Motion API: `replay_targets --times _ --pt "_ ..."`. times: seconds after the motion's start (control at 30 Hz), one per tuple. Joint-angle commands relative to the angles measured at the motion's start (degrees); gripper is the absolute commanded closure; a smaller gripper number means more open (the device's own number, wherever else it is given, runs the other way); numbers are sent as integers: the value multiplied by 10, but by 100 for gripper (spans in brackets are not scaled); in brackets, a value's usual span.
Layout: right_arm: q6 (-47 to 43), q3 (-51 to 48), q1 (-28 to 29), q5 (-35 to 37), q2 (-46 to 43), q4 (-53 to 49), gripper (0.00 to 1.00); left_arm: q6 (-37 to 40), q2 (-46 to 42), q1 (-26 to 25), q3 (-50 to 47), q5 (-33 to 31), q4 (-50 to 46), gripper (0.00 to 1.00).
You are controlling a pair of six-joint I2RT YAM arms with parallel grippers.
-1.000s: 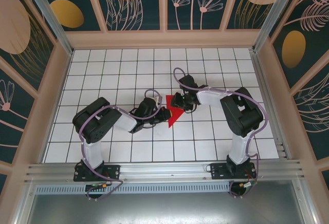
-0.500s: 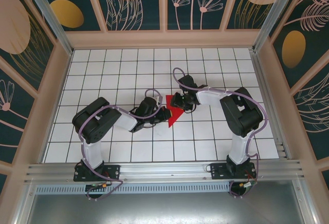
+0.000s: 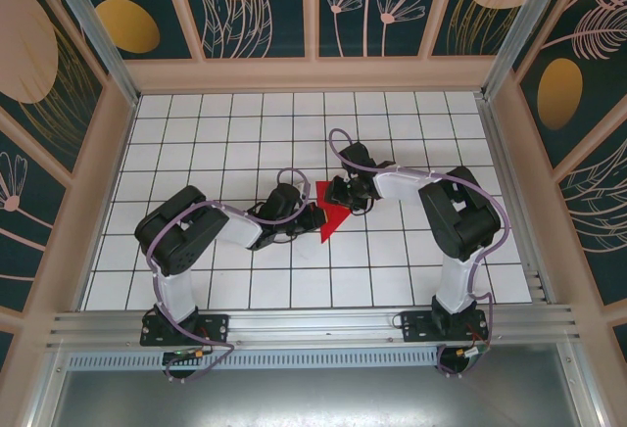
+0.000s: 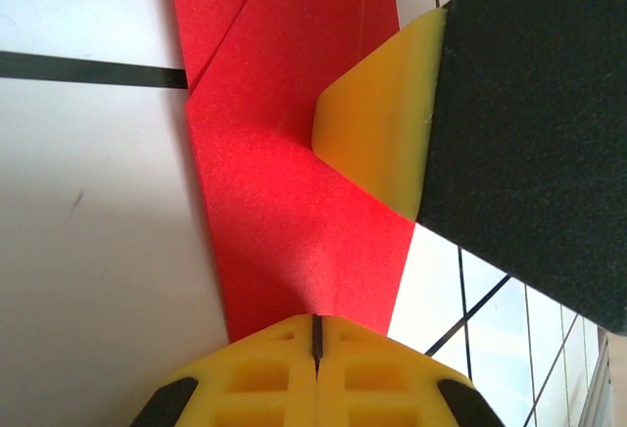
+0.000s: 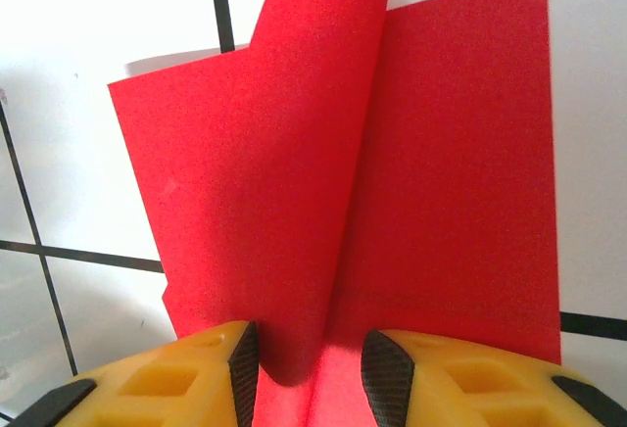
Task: Fold a paper plane with a square sheet of paper (pick it up from the middle)
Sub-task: Fourth fold the wing at the center of the table.
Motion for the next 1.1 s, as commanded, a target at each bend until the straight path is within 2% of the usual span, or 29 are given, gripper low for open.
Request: replay_targets --times 0.0,0.33,0.73,1.07 --pt "0 -53 5 76 125 -56 58 20 -10 5 -5 -29 -62 100" --pt "-1 -54 9 86 139 -57 57 8 16 5 -8 -9 -29 100" --pt "0 -56 12 85 145 -53 61 19 21 5 0 -3 -42 99" --pt "0 -57 14 89 154 -52 61 24 30 5 6 -1 -51 99"
